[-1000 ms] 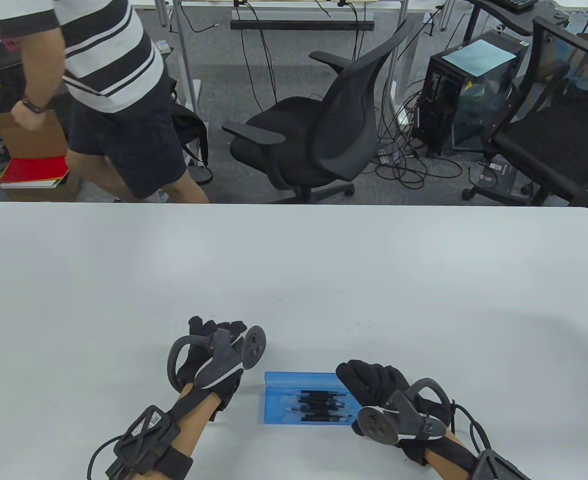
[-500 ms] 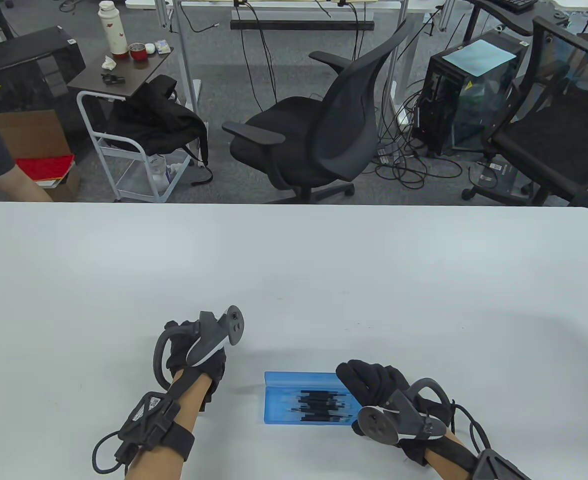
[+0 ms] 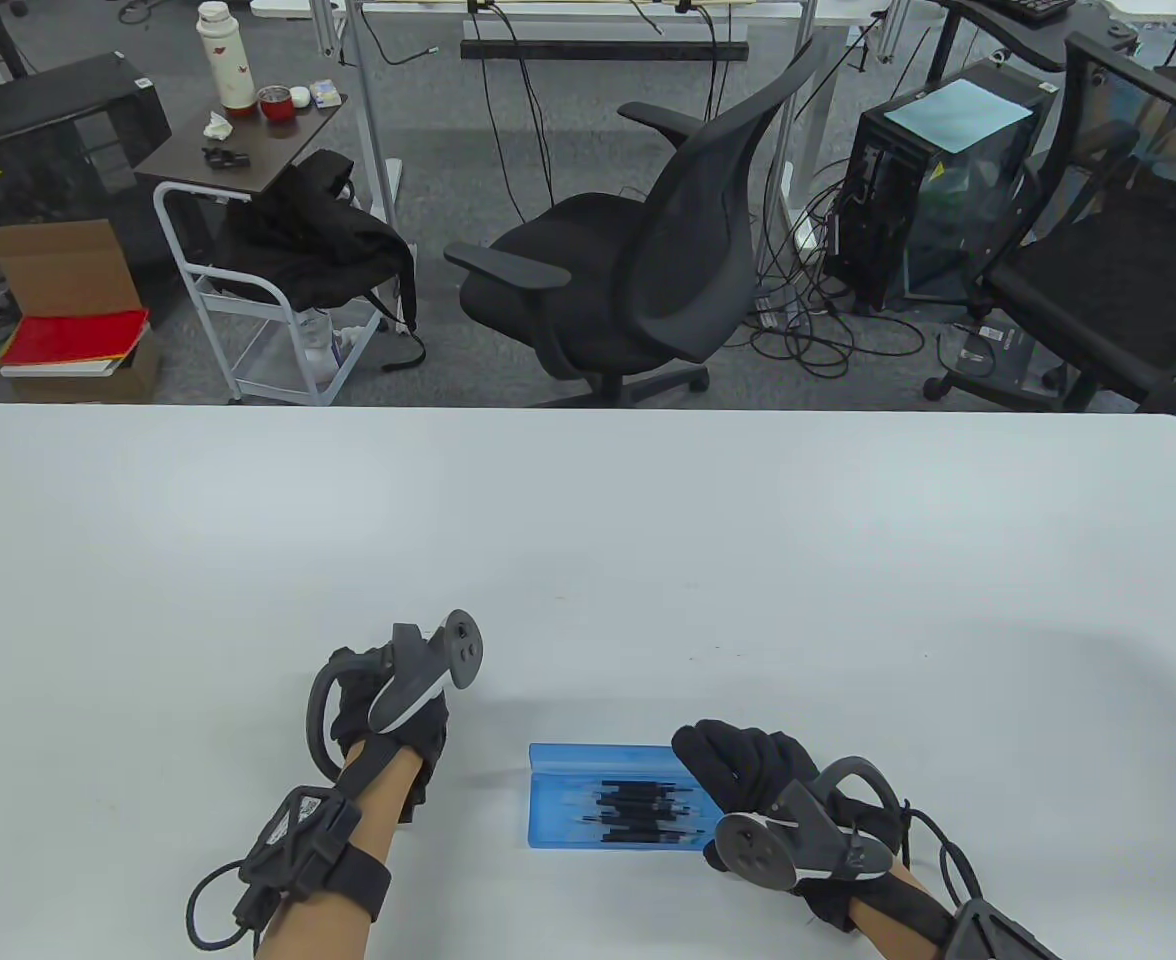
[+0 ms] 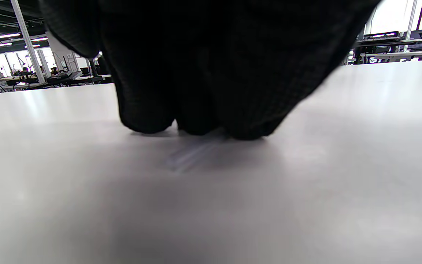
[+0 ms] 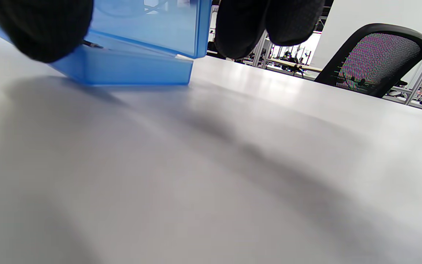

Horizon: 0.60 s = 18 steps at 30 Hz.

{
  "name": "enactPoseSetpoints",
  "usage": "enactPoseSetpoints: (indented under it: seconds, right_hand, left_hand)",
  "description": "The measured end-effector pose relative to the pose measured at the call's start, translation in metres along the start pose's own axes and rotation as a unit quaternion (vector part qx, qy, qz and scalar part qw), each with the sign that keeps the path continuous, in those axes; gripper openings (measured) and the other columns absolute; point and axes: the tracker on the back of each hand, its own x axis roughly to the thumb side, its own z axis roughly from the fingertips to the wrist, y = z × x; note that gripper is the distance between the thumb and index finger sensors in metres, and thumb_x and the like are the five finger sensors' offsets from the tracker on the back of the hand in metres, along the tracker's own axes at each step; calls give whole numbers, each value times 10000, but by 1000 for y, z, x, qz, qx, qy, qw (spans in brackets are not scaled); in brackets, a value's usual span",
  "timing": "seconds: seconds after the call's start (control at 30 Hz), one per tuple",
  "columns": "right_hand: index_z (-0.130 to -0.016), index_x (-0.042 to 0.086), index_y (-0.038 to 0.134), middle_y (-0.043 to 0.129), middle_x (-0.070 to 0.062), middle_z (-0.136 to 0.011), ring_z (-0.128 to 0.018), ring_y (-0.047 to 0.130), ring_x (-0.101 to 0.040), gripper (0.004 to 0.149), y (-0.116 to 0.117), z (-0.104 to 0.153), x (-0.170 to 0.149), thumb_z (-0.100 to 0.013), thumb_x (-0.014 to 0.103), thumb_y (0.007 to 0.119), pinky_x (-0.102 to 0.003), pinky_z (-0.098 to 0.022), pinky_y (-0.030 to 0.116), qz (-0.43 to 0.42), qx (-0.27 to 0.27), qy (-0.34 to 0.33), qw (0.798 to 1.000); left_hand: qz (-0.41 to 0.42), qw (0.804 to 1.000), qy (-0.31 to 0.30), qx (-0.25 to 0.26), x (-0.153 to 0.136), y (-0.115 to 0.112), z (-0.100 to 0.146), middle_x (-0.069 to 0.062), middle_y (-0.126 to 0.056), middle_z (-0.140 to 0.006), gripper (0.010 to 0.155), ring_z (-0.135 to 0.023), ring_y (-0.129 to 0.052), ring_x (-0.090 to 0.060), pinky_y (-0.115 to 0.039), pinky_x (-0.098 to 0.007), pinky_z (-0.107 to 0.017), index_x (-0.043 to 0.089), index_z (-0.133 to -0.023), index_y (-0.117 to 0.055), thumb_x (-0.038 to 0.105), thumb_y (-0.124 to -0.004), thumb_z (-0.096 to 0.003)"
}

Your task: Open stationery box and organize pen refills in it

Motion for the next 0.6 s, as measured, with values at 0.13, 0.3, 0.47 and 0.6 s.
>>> enactPoseSetpoints:
  seconds: [0.13,0.3,0.47,0.6]
  right_hand:
    - [-1097,197,-54,246,-136,-1214,-1049,660,-410,1131,0,0,0,-418,591,760,-596,-780,609,0,0,0,1000]
    - [-1097,198,-53,247,-136,-1214,-1051,656,-409,1131,0,0,0,-418,591,761,-595,-781,607,-1,0,0,1000]
    - [-1096,198,-58,244,-137,-1214,-1051,656,-411,1132,0,0,0,-418,590,760,-596,-781,607,-1,1,0,1000]
    - [-1097,198,-56,243,-137,-1214,-1052,655,-410,1132,0,0,0,-418,591,760,-596,-781,607,-1,1,0,1000]
  left_hand:
    - [0,1000,-6,-1,1,-1,0,-10,-1041,-772,512,-725,-1058,-283,-609,-660,-746,148,-919,-865,297,-961,-438]
    - [-15,1000,-17,7,5,-3,0,-25,-1037,-765,521,-714,-1055,-294,-593,-670,-748,127,-922,-855,289,-950,-436]
    - [-27,999,-26,18,7,-4,3,-25,-1036,-762,527,-709,-1057,-293,-593,-671,-748,119,-924,-849,289,-945,-434]
    - [-31,999,-36,17,7,-3,4,-23,-1034,-762,529,-709,-1058,-292,-591,-674,-747,116,-924,-848,288,-948,-434]
